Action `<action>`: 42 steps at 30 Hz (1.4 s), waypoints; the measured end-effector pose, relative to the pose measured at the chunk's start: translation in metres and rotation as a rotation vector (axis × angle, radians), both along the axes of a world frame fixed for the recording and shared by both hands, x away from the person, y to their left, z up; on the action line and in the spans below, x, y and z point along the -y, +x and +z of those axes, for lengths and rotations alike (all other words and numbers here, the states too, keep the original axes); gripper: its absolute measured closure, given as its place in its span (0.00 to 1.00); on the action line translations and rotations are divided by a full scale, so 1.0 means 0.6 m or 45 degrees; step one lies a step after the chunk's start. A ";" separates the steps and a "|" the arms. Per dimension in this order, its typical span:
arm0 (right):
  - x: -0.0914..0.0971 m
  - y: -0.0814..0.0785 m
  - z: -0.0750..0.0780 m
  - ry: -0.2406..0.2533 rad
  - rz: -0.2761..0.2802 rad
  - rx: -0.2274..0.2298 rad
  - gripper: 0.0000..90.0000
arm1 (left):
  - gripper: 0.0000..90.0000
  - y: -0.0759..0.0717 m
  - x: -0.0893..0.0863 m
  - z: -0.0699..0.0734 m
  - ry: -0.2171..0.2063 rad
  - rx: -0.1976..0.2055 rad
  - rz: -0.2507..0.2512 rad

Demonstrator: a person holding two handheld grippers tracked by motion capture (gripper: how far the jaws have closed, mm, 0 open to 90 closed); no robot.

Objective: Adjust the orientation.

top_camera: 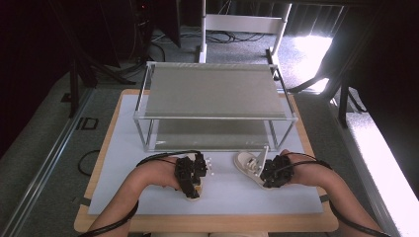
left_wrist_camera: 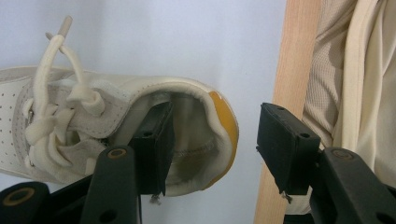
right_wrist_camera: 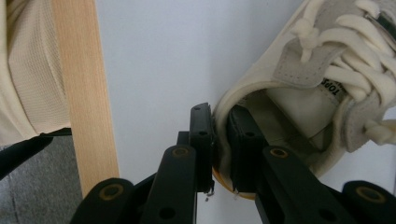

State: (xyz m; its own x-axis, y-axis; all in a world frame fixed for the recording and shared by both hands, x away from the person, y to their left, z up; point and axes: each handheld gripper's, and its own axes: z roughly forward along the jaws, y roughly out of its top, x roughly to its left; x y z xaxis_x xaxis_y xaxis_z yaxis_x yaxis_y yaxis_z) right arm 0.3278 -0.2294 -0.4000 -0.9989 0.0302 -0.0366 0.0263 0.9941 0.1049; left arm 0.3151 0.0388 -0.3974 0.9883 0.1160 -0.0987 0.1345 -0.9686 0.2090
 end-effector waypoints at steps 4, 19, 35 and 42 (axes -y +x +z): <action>-0.011 -0.007 0.001 -0.039 0.022 0.015 0.91 | 0.51 0.000 -0.002 0.002 -0.001 0.003 0.001; -0.036 -0.014 0.013 0.001 -0.089 0.063 0.91 | 0.51 0.000 -0.001 0.002 -0.003 0.001 0.004; -0.065 -0.033 0.014 0.140 -0.080 0.019 0.80 | 0.51 0.000 0.000 0.002 -0.005 -0.003 0.009; -0.081 -0.030 0.004 0.168 -0.070 0.023 0.78 | 0.51 0.000 0.002 0.004 -0.014 0.000 0.005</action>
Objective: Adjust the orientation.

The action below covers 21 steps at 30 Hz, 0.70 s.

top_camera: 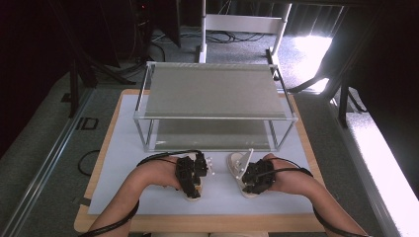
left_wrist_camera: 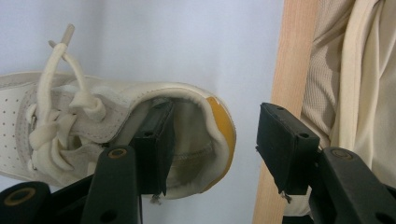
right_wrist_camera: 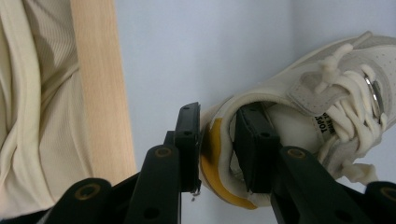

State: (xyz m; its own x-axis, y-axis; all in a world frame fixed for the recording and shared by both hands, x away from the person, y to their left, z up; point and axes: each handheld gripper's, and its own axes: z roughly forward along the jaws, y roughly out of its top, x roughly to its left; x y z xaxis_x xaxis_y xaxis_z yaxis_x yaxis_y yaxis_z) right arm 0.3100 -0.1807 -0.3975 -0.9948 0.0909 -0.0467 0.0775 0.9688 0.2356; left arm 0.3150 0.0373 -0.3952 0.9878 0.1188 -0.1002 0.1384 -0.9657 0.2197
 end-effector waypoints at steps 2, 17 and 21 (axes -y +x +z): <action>-0.002 0.007 -0.002 0.027 -0.024 0.016 0.78 | 0.51 0.001 -0.001 0.000 -0.006 -0.011 0.002; -0.038 0.005 -0.008 0.097 -0.010 0.040 0.61 | 0.51 0.001 -0.003 -0.001 -0.024 0.011 0.017; -0.034 0.007 -0.003 0.088 -0.042 0.014 0.63 | 0.55 0.000 -0.003 0.001 -0.035 0.022 0.014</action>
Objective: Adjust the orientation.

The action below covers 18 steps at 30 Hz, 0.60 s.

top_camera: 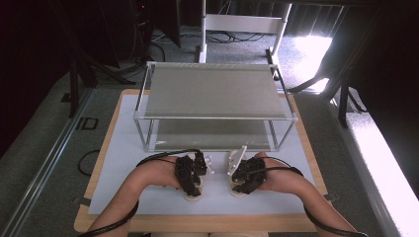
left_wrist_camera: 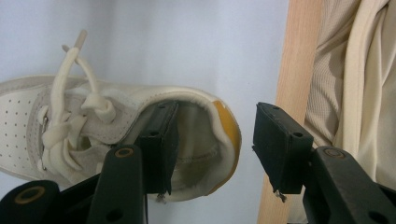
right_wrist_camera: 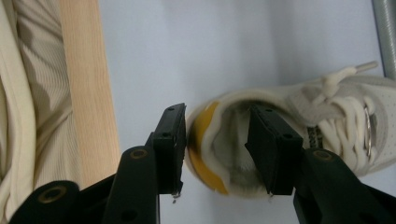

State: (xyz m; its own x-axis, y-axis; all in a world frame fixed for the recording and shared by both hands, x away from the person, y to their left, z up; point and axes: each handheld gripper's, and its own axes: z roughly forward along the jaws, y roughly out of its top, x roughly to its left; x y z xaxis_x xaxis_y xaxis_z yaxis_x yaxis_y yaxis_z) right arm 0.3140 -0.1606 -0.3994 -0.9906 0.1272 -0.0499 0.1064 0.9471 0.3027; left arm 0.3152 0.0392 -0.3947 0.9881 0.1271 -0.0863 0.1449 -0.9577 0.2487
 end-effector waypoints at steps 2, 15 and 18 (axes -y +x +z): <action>0.003 -0.001 -0.003 -0.040 0.028 -0.021 0.64 | 0.55 -0.001 0.001 -0.001 0.005 -0.001 -0.001; 0.002 0.003 -0.022 -0.083 0.067 -0.067 0.73 | 0.61 0.002 0.008 -0.031 0.071 -0.008 -0.032; 0.000 0.004 -0.022 -0.090 0.097 -0.069 0.73 | 0.63 0.004 0.006 -0.033 0.066 -0.030 -0.035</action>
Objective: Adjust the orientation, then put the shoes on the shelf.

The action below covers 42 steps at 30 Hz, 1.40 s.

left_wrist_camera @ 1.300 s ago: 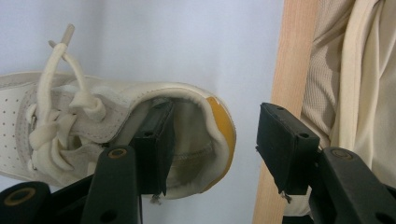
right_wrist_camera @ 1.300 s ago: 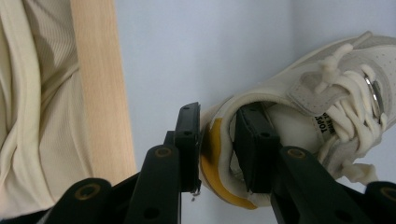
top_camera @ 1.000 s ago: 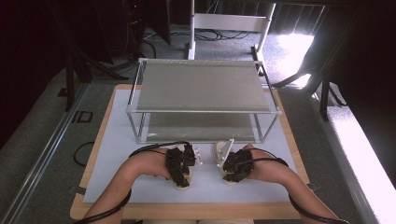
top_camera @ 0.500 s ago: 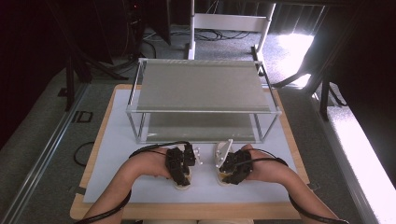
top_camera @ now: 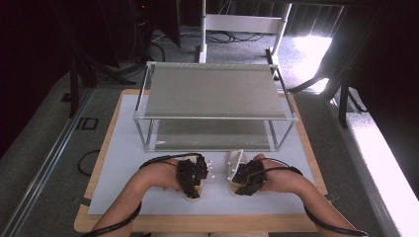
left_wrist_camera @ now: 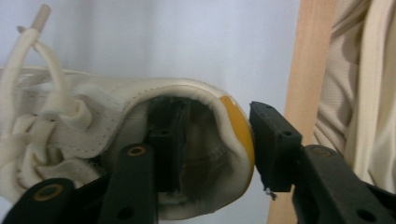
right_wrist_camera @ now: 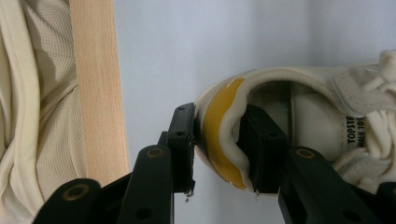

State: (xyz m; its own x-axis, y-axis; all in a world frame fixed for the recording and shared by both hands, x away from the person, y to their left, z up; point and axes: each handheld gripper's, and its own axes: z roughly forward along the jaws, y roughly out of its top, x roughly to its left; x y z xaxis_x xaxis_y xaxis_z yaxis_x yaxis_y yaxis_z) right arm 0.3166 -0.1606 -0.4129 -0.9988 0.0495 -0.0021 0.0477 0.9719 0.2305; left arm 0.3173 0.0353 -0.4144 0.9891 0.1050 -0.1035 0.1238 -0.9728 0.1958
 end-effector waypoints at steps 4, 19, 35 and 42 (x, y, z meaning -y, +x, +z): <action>-0.001 0.002 -0.001 -0.002 0.003 0.005 0.67 | 0.63 -0.004 0.000 0.001 -0.004 0.027 -0.018; 0.034 0.006 0.053 0.130 -0.073 0.064 0.67 | 0.62 -0.008 -0.031 0.054 -0.116 0.103 0.109; 0.046 0.002 0.051 0.138 -0.097 0.025 0.67 | 0.60 -0.019 -0.047 0.070 -0.185 0.123 0.137; 0.031 -0.002 0.026 0.097 -0.032 0.008 0.66 | 0.60 -0.020 -0.033 0.037 -0.135 0.102 0.042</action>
